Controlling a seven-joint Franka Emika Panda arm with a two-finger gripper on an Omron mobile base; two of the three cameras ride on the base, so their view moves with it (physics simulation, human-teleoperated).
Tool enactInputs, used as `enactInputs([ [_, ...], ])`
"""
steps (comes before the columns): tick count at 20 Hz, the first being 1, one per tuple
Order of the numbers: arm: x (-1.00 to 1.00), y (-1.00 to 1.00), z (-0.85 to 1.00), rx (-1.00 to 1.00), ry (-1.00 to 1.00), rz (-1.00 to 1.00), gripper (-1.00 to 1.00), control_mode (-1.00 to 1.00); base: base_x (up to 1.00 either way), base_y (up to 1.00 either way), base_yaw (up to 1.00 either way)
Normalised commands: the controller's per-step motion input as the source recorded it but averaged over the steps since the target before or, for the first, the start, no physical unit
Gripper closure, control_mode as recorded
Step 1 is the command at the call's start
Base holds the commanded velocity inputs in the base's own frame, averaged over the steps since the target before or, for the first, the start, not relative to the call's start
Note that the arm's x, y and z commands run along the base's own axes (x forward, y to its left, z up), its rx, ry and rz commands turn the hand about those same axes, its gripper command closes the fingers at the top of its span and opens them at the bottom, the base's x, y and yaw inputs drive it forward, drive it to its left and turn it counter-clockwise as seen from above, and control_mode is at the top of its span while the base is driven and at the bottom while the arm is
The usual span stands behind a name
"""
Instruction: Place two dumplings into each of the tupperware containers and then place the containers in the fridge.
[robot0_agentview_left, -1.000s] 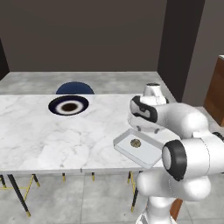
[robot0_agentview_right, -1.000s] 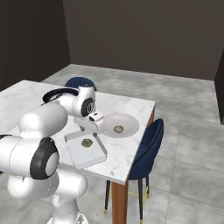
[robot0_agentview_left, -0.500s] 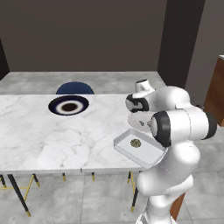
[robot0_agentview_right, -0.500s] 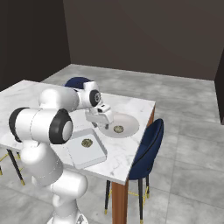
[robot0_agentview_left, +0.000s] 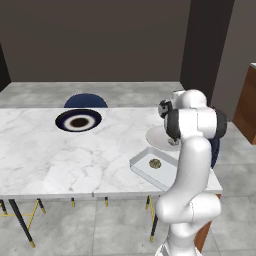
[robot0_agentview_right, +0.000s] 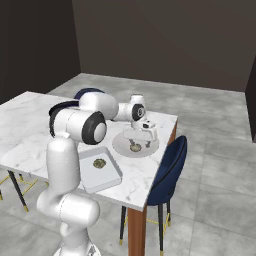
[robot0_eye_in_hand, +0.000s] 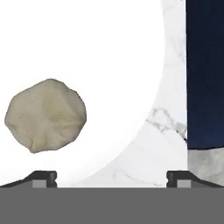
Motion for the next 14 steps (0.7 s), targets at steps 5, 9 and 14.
enactInputs([
  [5, 0.39, -0.20, -0.53, 0.39, -0.17, 0.07, -1.00, -1.00, 0.00, 0.00, 0.00],
  [9, 0.14, 0.28, 0.04, 0.10, 0.00, 0.04, -1.00, -1.00, 0.00, 0.00, 0.00],
  [14, -0.02, 0.42, 0.20, 0.00, -0.02, 0.00, -1.00, -1.00, 0.00, 0.00, 0.00],
])
